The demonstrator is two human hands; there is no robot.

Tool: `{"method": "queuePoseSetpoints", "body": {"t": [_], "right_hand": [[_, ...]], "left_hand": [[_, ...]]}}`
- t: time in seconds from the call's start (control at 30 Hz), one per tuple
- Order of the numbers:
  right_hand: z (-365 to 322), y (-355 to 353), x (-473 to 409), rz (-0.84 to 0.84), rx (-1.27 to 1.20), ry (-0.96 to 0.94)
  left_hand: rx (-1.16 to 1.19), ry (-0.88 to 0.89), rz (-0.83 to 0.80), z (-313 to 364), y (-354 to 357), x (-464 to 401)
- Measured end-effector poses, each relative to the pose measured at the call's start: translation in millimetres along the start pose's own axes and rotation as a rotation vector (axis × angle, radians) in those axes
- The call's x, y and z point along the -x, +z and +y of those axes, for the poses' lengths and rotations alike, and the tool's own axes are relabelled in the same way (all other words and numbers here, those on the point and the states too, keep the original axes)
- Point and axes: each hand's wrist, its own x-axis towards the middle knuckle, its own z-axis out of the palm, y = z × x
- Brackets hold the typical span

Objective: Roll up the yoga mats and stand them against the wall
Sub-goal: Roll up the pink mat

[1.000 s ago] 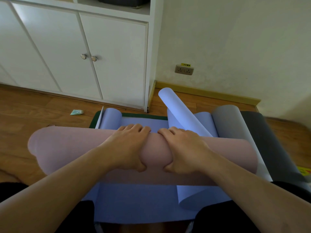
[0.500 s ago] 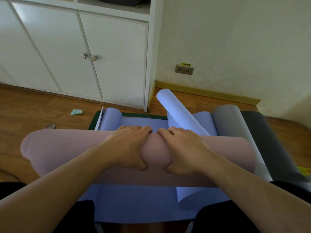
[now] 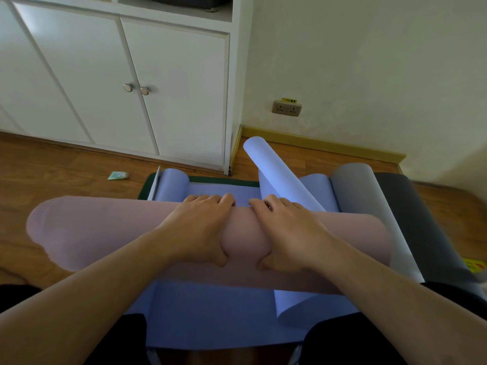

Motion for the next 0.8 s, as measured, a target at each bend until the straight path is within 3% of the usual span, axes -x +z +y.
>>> {"method": "queuePoseSetpoints", "body": {"t": [0.2, 0.3, 0.6, 0.8], "right_hand": [[1, -7, -2, 0.018, -0.074, 0.019], [1, -7, -2, -0.021, -0.114, 0.042], [-4, 1, 2, -0.037, 0.055, 0.037], [-1, -10, -2, -0.049, -0.067, 0.071]], "left_hand": [[-0.114, 0.024, -0.039, 5, 6, 6], [-0.197, 0.031, 0.024, 12, 11, 2], [0.003, 0.011, 0.054, 2, 5, -2], [-0.103, 0.054, -0.005, 3, 6, 6]]}}
